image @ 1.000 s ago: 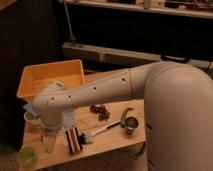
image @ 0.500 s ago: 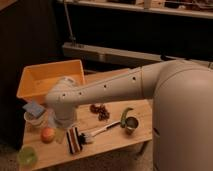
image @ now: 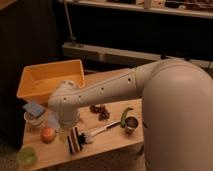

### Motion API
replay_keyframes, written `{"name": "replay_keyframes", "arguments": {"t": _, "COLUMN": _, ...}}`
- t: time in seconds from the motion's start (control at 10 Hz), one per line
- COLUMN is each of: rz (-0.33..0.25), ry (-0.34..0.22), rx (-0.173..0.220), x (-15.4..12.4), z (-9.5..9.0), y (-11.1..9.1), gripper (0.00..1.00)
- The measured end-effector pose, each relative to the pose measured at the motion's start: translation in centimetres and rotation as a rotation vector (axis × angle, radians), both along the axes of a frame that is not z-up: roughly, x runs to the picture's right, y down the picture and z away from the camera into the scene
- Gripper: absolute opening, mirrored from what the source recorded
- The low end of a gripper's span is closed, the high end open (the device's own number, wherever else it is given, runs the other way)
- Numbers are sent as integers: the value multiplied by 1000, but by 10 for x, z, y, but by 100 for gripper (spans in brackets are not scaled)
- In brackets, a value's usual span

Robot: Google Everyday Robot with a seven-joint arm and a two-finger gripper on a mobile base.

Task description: Place eraser in plastic cup

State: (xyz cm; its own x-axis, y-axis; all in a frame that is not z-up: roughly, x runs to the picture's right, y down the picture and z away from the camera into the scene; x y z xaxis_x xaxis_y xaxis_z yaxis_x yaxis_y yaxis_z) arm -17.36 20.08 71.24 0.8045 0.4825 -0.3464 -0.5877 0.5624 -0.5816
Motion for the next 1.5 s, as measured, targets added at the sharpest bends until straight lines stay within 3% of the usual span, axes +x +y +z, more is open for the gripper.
{"name": "replay_keyframes", "arguments": {"t": 0.5, "rz": 37, "ry": 29, "rx": -14, "x": 1, "z": 35, "y": 36, "gripper": 73}}
{"name": "replay_keyframes", "arguments": {"t": 1.0, "rz": -47, "ry": -33, "rx": 26, "x": -16, "z": 52, "y": 40, "gripper": 73}}
{"name": "replay_keyframes", "arguments": {"t": 1.3, "rz": -48, "ry": -64, "rx": 10, "x": -18, "z": 66, "y": 51, "gripper": 73}}
{"name": "replay_keyframes", "arguments": {"t": 1.5, "rz": -33, "ry": -77, "rx": 1, "x": -19, "z": 73, "y": 55, "gripper": 62}}
